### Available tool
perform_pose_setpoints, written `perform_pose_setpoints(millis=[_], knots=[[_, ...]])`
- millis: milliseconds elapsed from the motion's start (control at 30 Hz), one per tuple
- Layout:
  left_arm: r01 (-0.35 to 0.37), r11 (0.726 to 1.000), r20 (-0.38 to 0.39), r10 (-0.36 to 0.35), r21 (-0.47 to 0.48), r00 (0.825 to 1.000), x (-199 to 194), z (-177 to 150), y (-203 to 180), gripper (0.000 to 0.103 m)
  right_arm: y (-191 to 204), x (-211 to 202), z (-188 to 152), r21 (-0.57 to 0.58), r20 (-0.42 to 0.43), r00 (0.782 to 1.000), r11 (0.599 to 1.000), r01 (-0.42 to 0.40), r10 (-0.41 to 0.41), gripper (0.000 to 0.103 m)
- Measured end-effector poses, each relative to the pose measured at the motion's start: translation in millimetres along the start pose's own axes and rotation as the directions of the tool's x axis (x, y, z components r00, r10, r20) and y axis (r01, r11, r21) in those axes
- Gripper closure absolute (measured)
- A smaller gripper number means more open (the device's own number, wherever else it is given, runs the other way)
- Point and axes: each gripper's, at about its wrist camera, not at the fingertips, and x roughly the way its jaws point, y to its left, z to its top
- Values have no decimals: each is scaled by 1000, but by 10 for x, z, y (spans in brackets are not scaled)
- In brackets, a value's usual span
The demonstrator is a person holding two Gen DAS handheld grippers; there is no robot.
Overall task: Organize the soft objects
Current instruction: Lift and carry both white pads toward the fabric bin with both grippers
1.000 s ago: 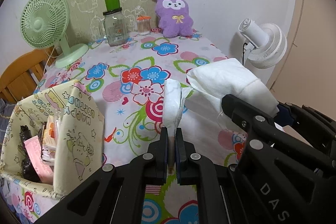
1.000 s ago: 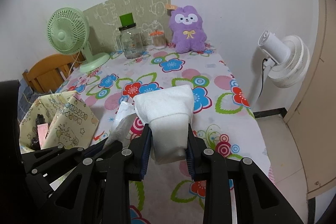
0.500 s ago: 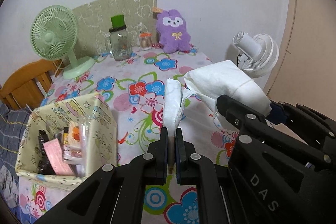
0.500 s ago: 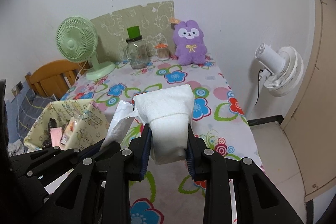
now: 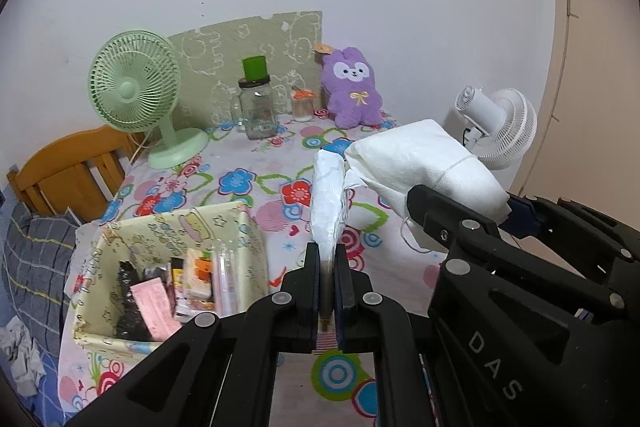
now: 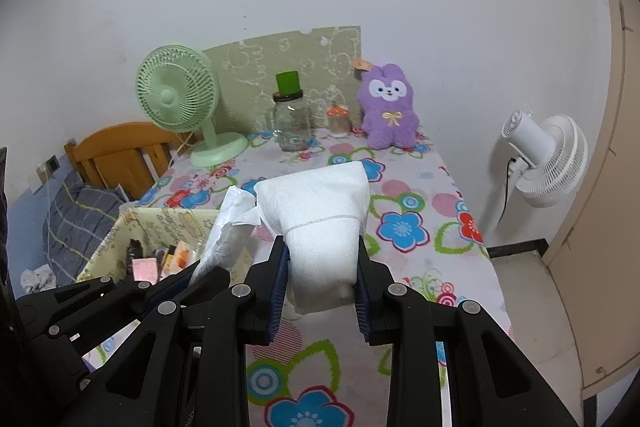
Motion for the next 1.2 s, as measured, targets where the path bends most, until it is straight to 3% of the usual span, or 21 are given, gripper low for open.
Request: perform_pose_setpoints(millis=[400, 1200], knots=[[-20, 1000, 6, 21, -20, 1000, 17, -27, 326, 100, 330, 113, 58, -26, -9, 1000, 1000, -13, 12, 71], [-88, 994, -48, 84, -71, 995, 329, -175, 1112, 100, 1016, 741, 30, -79, -78, 994, 994, -78, 72, 71]])
